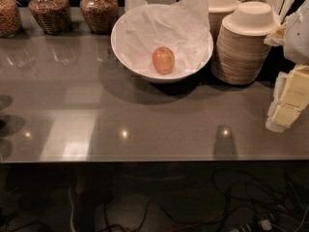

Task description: Pick apple from white bowl

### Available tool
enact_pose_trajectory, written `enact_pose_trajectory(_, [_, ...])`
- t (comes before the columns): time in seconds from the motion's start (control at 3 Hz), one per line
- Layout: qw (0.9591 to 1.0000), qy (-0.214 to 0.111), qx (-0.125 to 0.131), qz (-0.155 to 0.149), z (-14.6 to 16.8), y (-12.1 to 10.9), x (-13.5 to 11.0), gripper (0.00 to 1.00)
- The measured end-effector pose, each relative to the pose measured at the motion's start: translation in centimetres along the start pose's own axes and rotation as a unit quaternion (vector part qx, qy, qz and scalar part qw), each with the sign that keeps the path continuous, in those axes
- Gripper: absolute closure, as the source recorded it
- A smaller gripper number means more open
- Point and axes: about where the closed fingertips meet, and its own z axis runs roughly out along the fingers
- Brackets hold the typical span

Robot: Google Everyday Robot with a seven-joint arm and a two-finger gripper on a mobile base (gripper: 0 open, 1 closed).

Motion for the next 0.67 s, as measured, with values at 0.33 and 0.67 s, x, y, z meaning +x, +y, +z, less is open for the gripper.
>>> enact_pose_trajectory(0.33, [1.0, 0.0, 0.0, 0.0, 0.0, 0.0, 0.0, 0.0])
enact_pose_trajectory(0.67, [0.9999, -0.013, 0.004, 0.007, 0.05, -0.2, -0.26, 0.0])
